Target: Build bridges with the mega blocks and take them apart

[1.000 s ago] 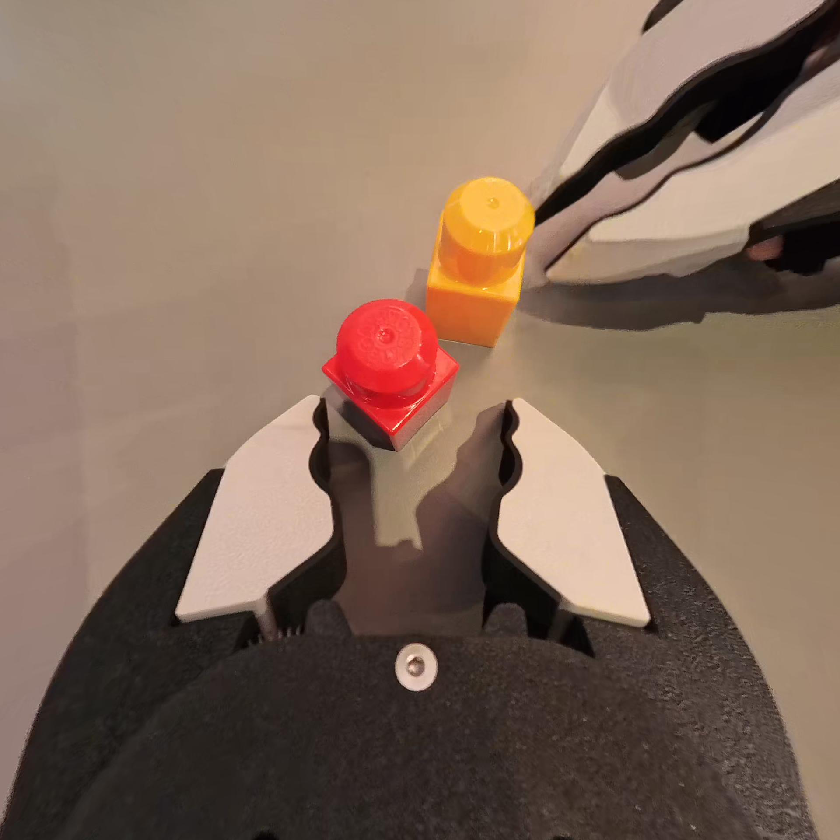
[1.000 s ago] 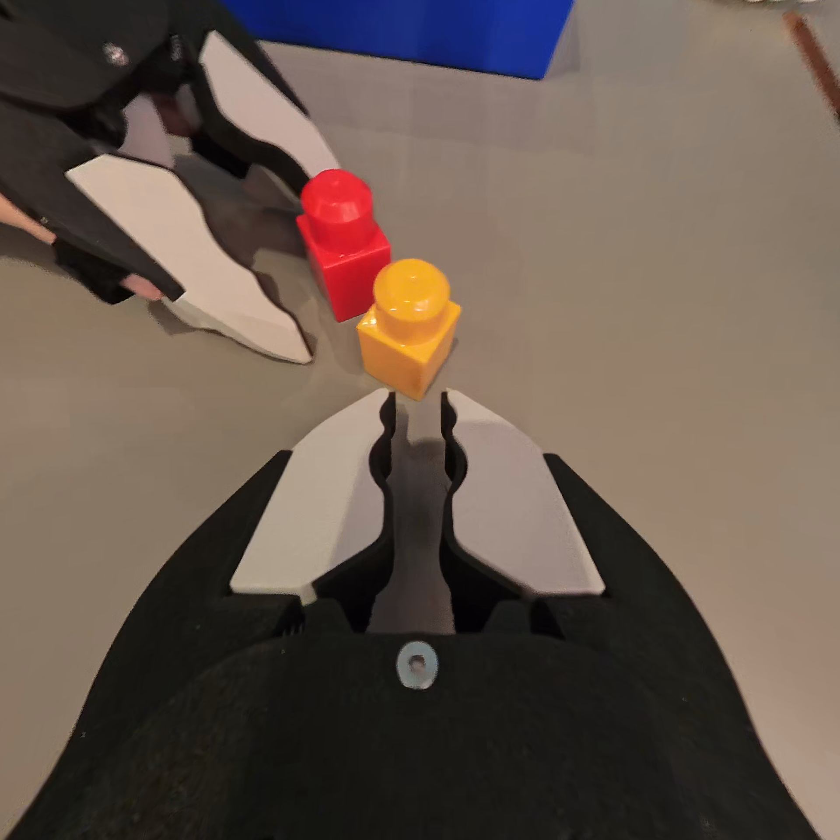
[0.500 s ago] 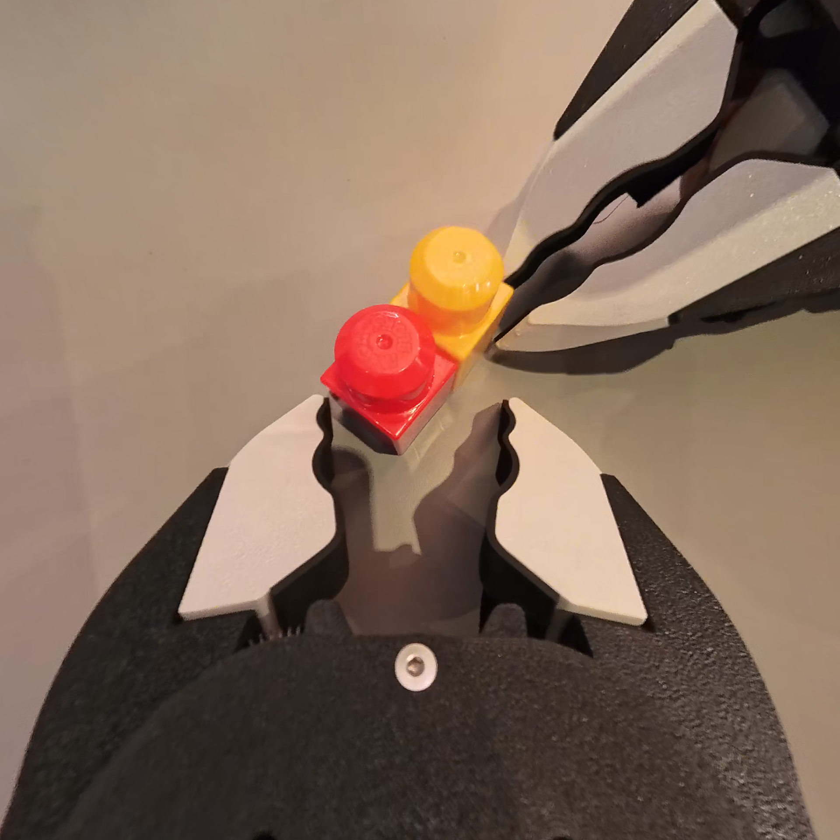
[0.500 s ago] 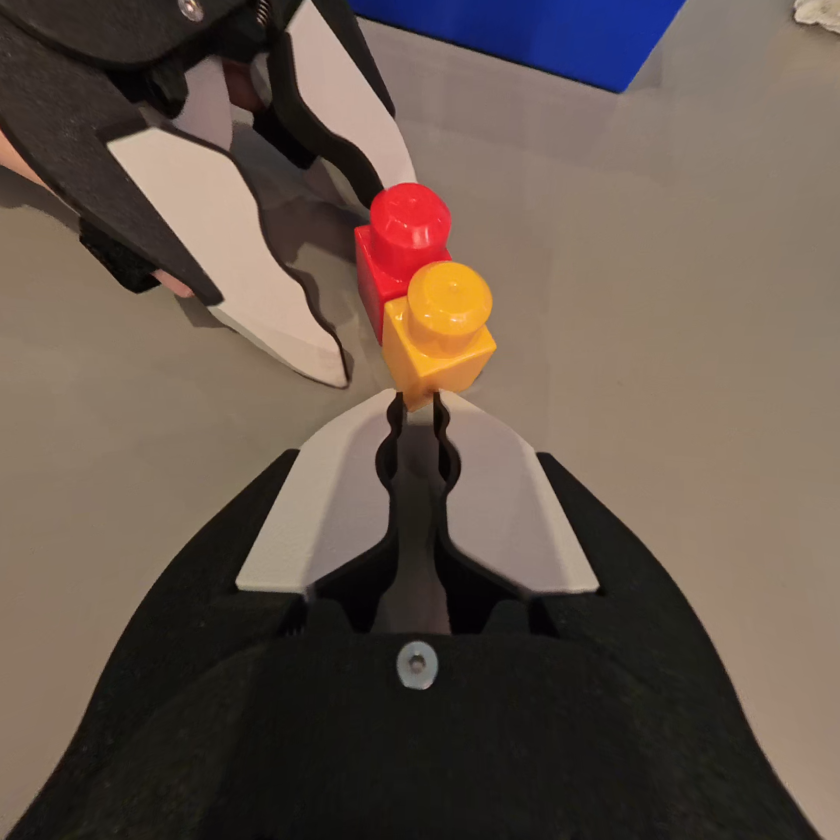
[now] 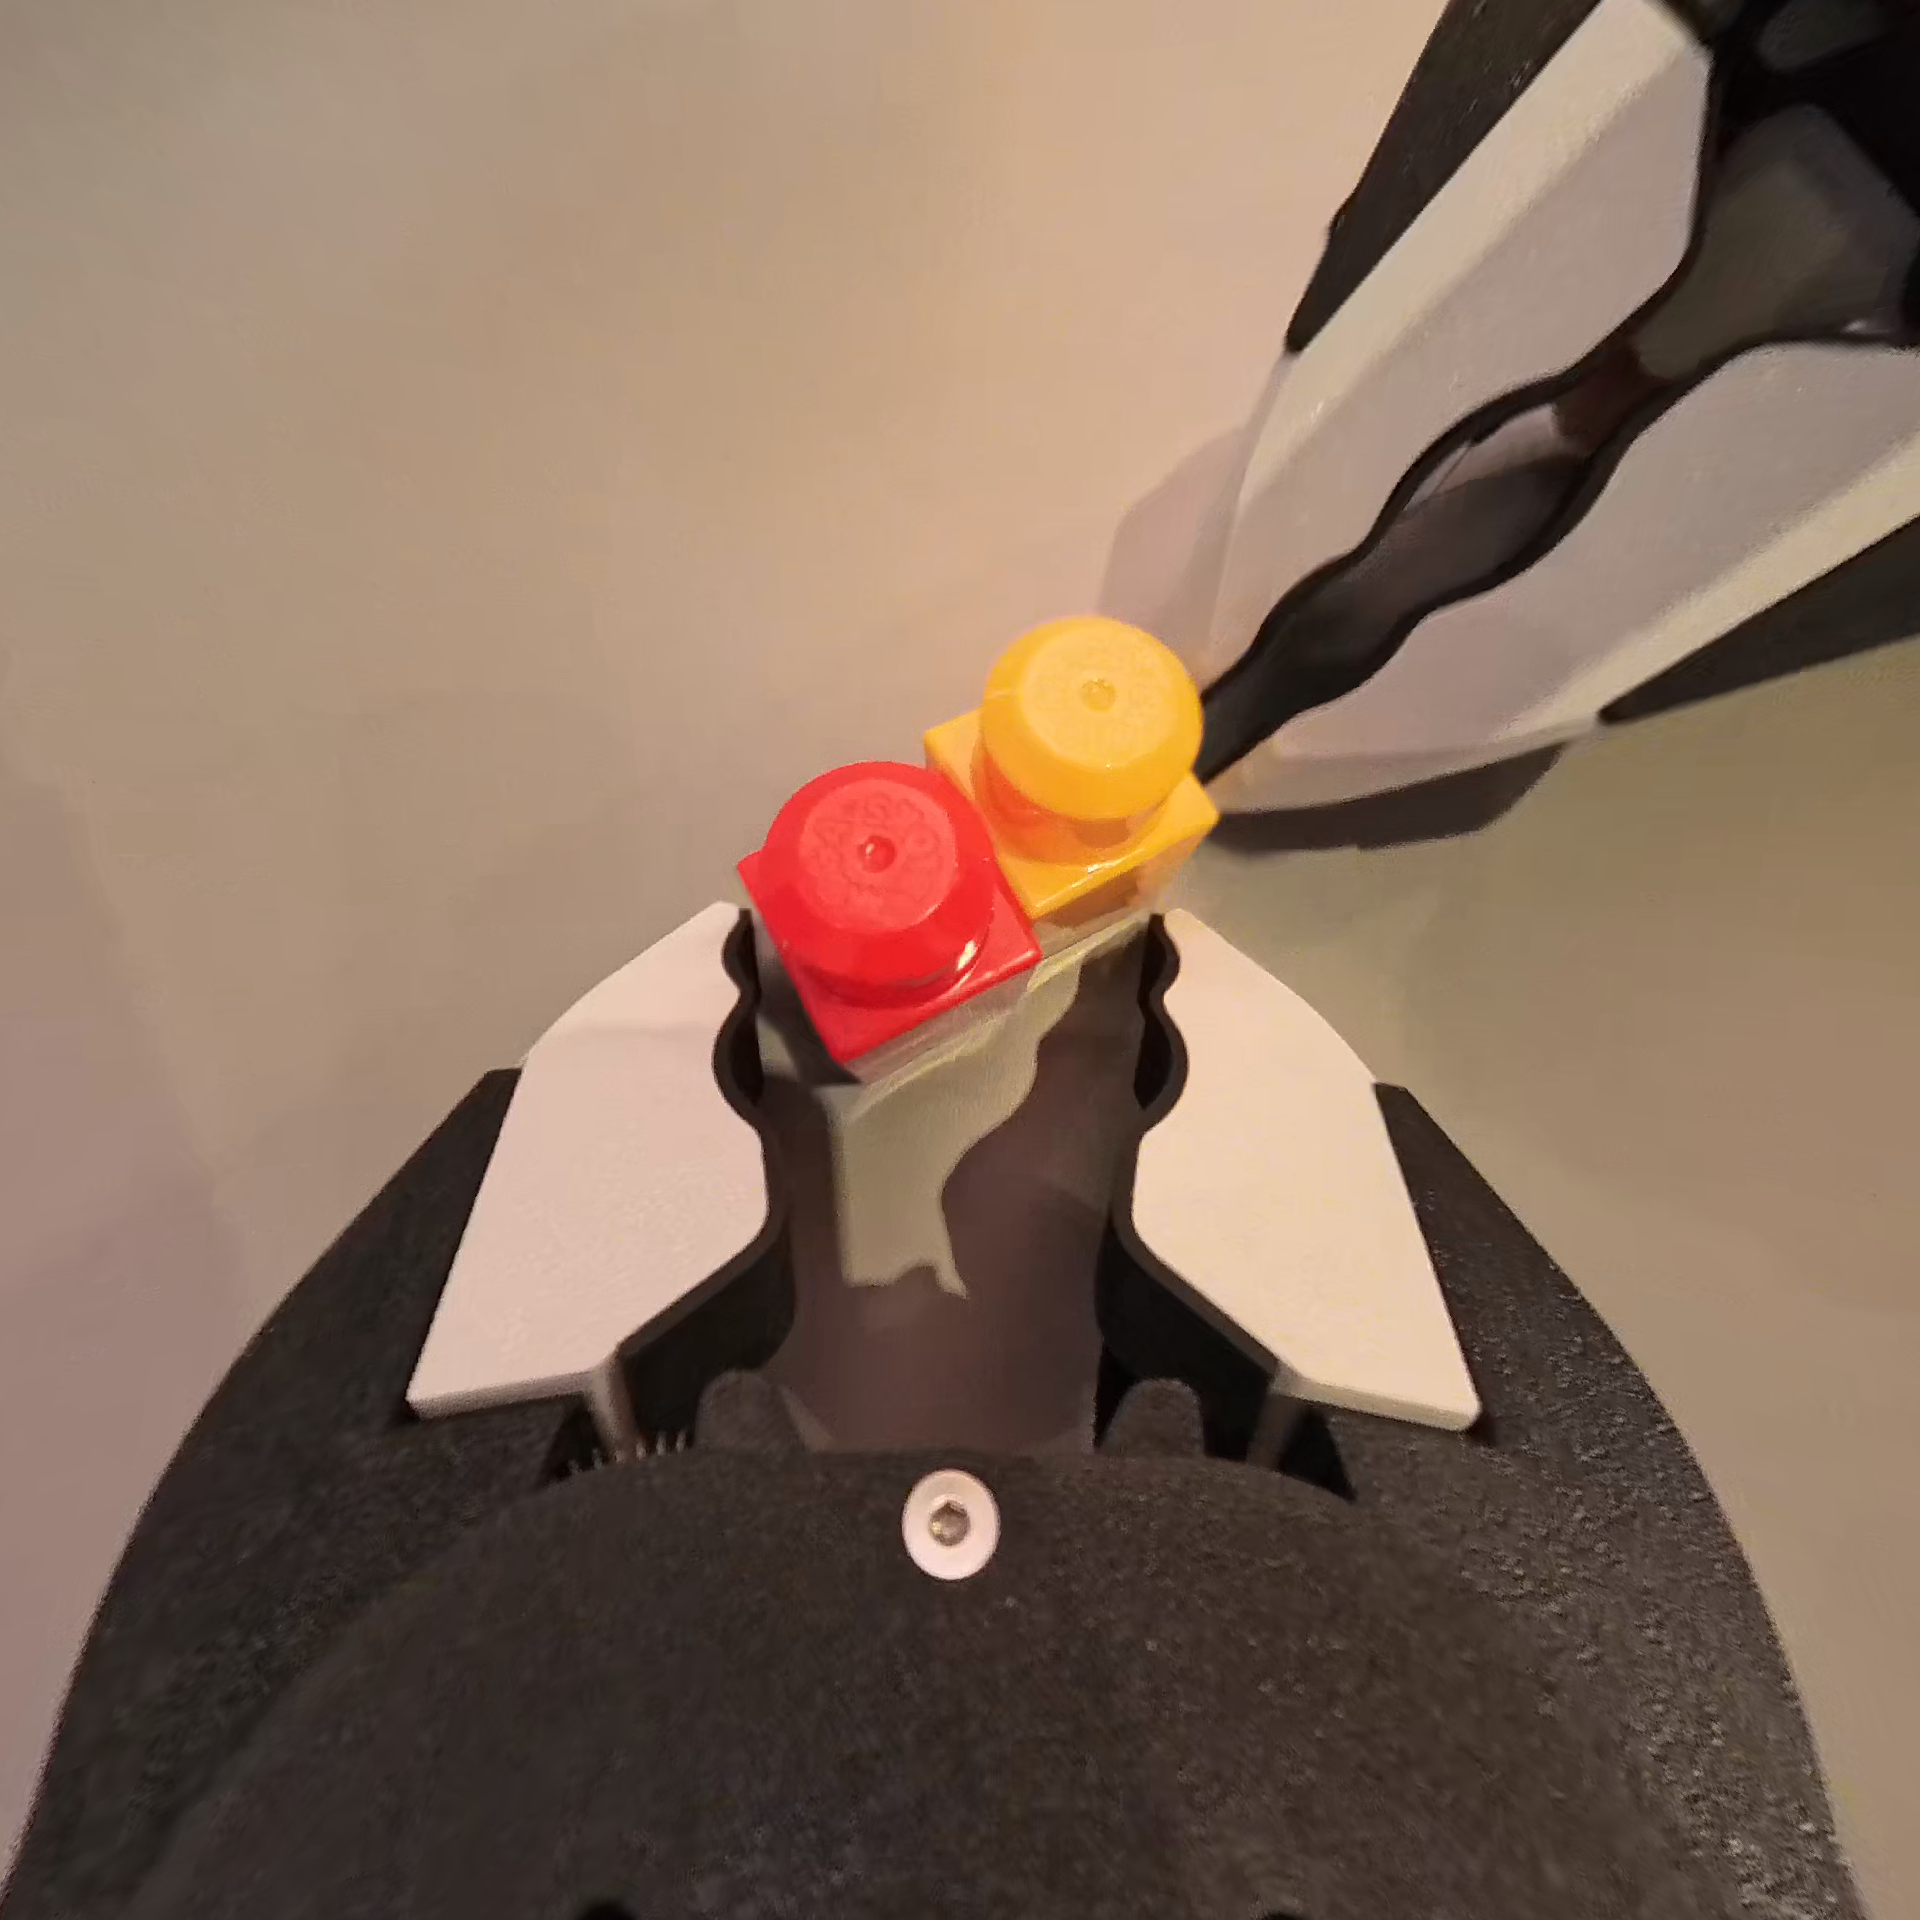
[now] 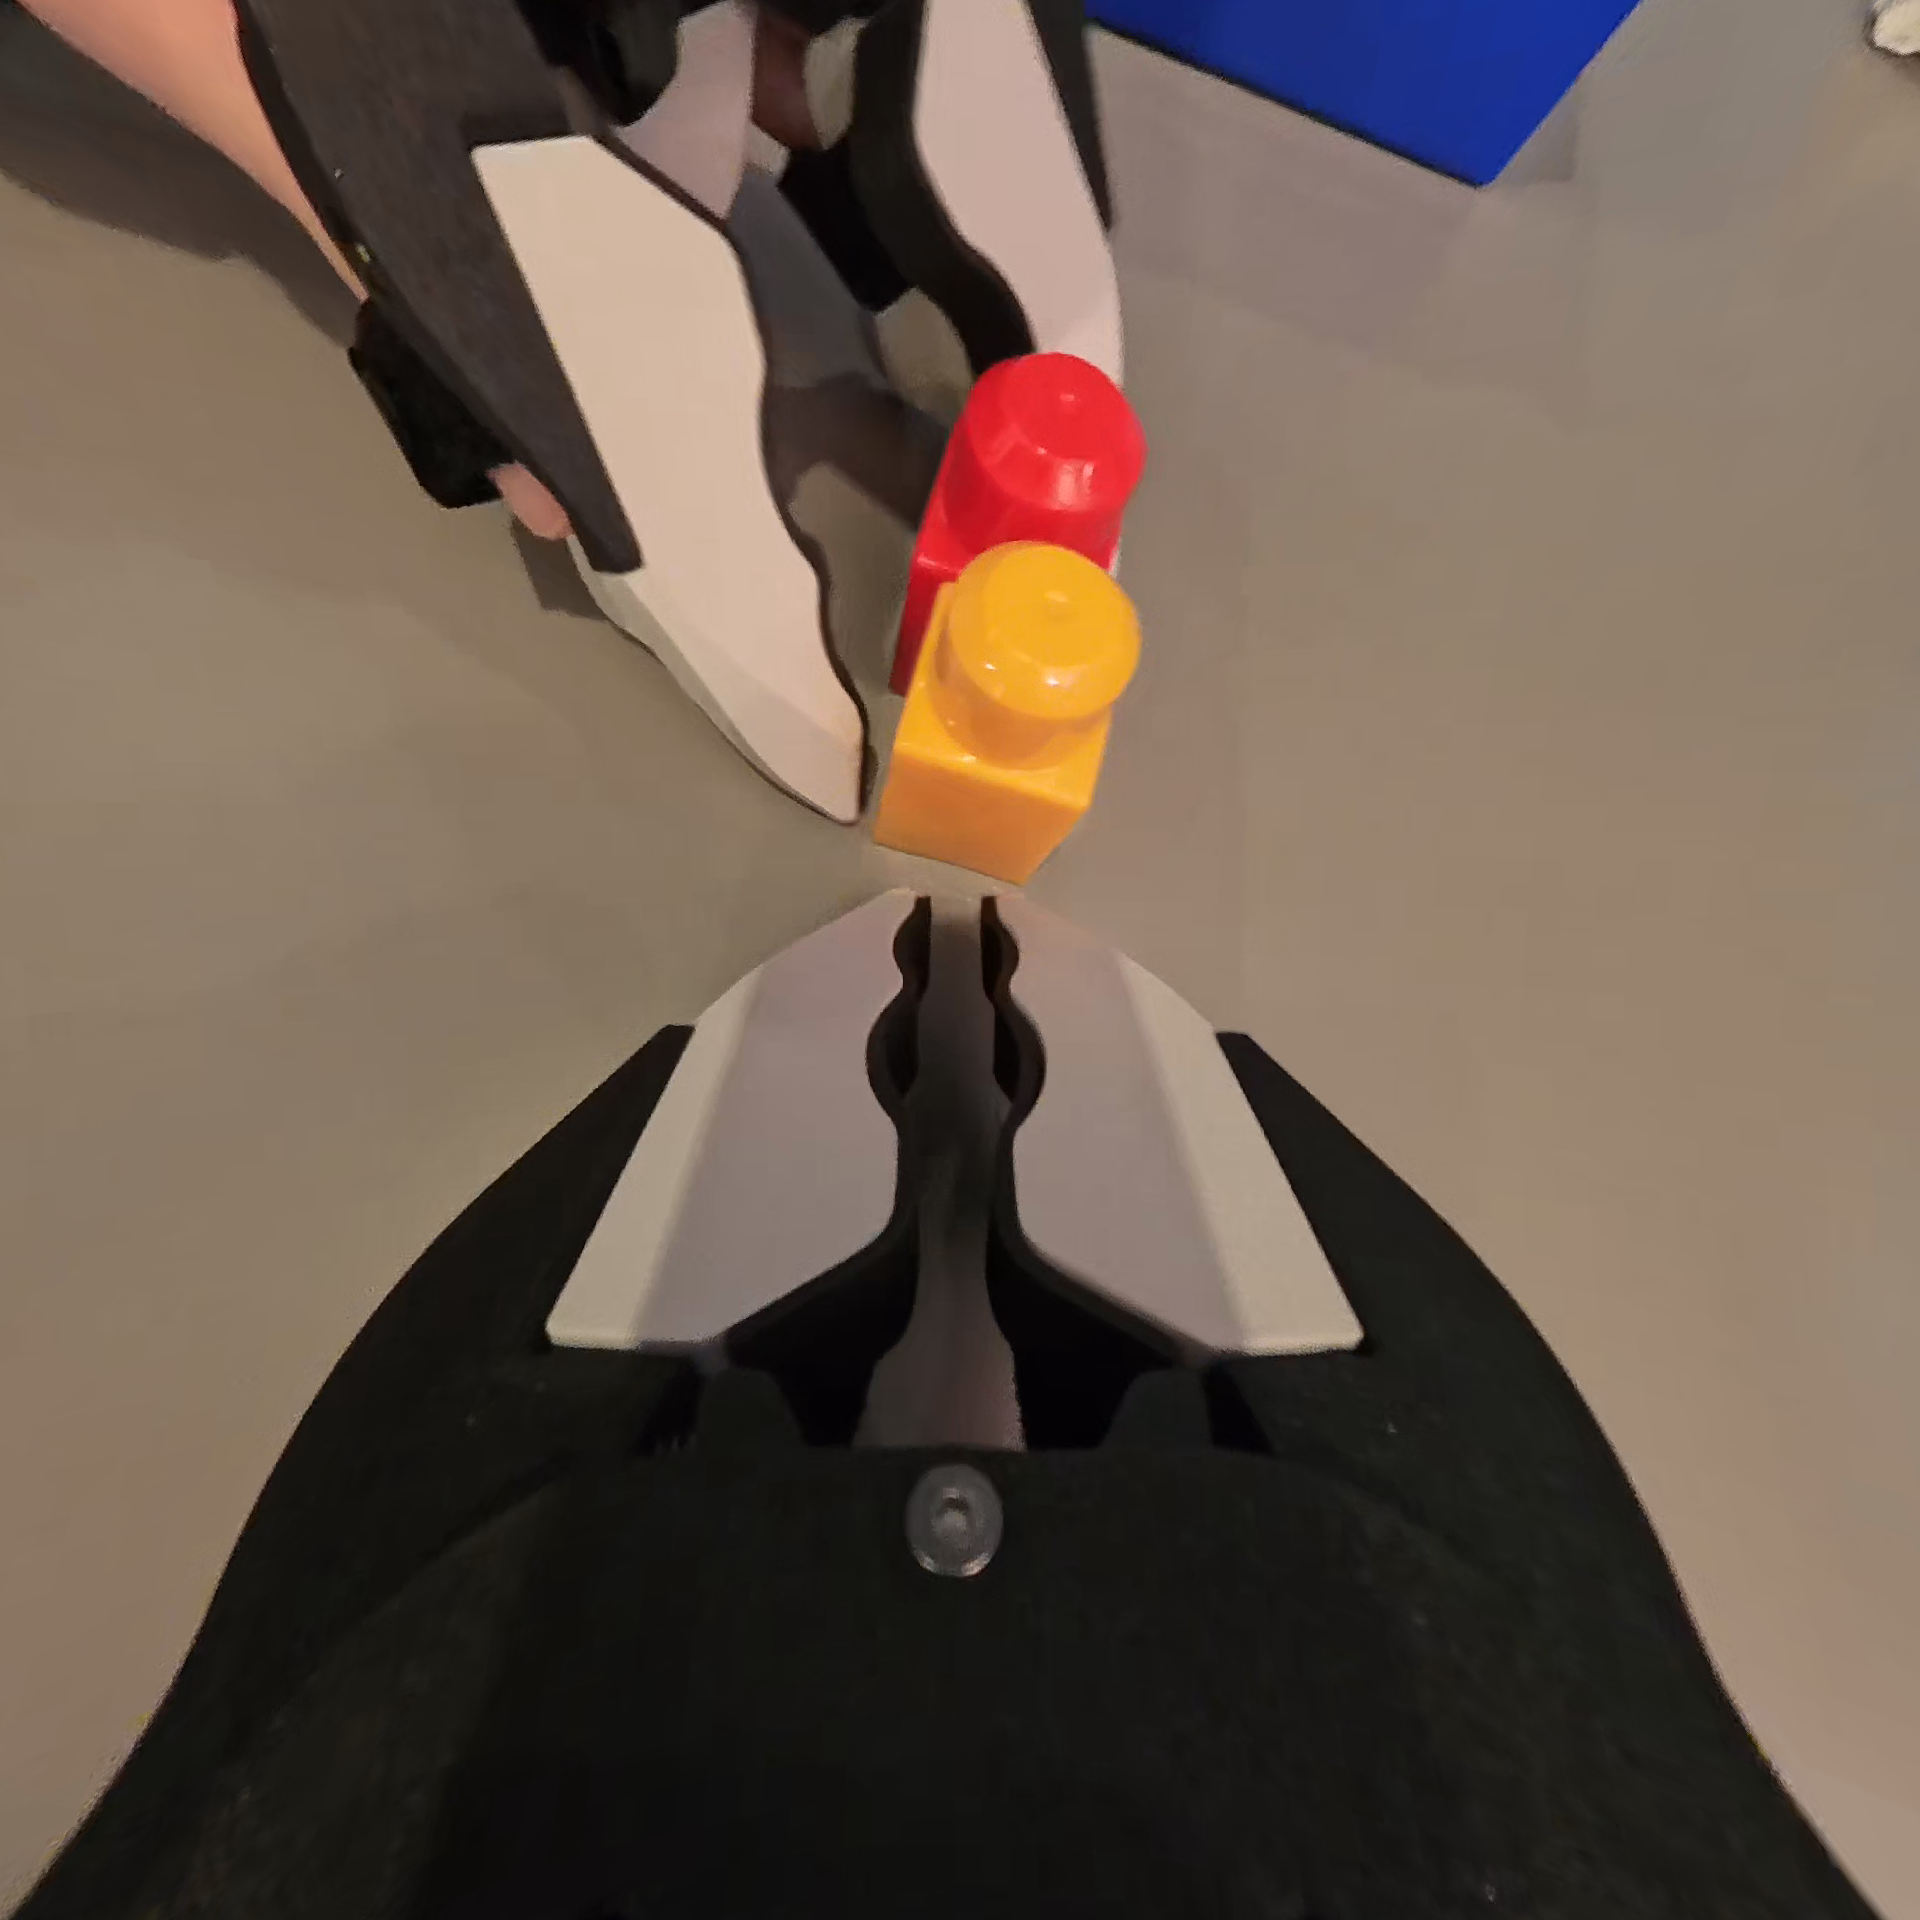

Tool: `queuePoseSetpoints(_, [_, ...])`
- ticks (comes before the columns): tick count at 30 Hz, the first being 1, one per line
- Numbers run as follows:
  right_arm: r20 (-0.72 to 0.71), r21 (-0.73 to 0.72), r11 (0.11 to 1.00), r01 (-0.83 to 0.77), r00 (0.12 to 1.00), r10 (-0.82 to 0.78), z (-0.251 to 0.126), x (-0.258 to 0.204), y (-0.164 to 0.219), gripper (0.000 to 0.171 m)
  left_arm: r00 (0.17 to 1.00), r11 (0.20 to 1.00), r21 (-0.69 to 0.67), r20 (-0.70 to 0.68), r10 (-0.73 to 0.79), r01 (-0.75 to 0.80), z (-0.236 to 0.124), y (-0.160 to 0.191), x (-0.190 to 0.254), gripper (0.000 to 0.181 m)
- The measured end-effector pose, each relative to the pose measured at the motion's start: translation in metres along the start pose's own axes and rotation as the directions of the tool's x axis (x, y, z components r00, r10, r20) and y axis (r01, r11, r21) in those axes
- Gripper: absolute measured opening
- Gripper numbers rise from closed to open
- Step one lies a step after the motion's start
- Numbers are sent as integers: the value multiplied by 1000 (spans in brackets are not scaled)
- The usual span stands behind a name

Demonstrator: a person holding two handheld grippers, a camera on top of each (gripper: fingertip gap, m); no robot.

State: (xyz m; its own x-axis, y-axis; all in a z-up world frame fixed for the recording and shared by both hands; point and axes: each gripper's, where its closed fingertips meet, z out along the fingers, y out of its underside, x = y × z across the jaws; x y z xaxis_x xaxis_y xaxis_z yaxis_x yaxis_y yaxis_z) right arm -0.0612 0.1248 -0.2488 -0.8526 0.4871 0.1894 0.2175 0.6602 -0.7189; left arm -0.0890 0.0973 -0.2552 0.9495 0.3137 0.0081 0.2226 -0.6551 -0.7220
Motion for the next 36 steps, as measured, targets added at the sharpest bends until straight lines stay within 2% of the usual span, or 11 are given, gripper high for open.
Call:
queuePoseSetpoints(5, [-107,32,999,-10,994,13,-4,26,-3,10,992,993,13,48,-114,114,-6,5,6,85])
queuePoseSetpoints(12, [-61,34,999,4,998,-2,11,21,-6,8,913,960,31,301,-274,277,-6,9,5,97])
queuePoseSetpoints(21, [-49,13,999,42,998,-41,12,22,-5,9,903,955,35,315,-291,295,-2,6,3,102])
queuePoseSetpoints(26, [-62,47,999,-8,998,11,15,38,-11,9,887,948,45,341,-311,315,-2,6,-1,102])
queuePoseSetpoints(36, [-59,64,997,-44,997,48,12,41,-7,9,878,943,44,351,-325,331,2,4,-2,108])
